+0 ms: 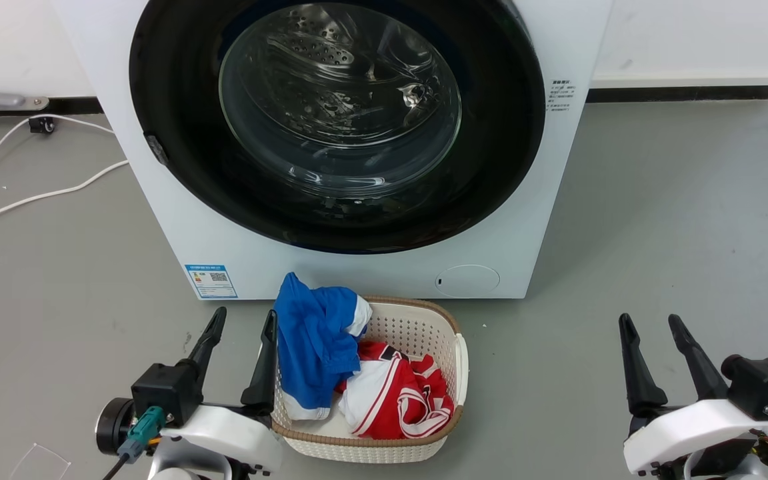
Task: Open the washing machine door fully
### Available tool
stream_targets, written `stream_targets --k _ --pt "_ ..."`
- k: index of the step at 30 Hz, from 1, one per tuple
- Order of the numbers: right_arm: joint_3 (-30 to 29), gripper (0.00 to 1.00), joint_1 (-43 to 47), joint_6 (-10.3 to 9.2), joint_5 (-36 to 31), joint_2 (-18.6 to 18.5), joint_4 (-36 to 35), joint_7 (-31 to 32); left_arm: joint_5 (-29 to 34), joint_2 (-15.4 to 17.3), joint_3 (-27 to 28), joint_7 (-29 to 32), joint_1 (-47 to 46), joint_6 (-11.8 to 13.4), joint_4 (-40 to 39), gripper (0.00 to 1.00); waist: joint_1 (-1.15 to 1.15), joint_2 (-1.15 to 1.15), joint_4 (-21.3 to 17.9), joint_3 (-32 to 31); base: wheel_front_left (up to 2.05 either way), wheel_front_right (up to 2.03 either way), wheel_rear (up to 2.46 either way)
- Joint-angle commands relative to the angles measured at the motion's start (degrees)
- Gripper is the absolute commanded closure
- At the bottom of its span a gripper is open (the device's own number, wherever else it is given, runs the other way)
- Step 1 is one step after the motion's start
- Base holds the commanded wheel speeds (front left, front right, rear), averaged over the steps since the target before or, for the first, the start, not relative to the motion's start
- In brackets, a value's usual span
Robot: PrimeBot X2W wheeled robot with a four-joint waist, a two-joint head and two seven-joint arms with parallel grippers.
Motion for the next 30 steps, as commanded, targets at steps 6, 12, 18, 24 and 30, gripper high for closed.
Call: stream_targets --k 6,12,18,24,30 --pt "0.36 0.0 0.39 0.11 -2.96 0.15 -0.37 -0.79 3.42 0.14 -0.07 -1.23 -1.0 -0.46 0.31 0.0 0.0 0.0 -0.09 -0.02 0.0 0.0 0.0" --pt "0.79 0.0 0.67 0.12 -4.33 0.17 -0.18 -1.21 5.31 -0.39 0.29 -1.93 -0.8 -0.88 0.8 0.0 0.0 0.0 -0.16 -0.02 0.0 0.0 0.0" --pt "0.64 0.0 0.99 0.12 -4.83 0.19 -0.04 -1.7 6.99 -1.18 1.06 -2.58 -0.62 -1.12 1.36 0.0 0.0 0.0 -0.22 0.04 0.0 0.0 0.0" --pt "0.74 0.0 1.05 0.13 -6.32 0.22 0.17 -2.17 8.86 -1.57 1.99 -3.17 -0.42 -1.43 1.76 0.0 0.0 0.0 -0.32 0.09 0.0 0.0 0.0" --pt "0.96 0.0 1.01 0.07 -7.86 0.24 0.45 -2.6 10.16 -2.14 2.7 -3.68 -0.18 -1.84 2.14 0.0 0.0 0.0 -0.44 0.11 0.0 0.0 0.0"
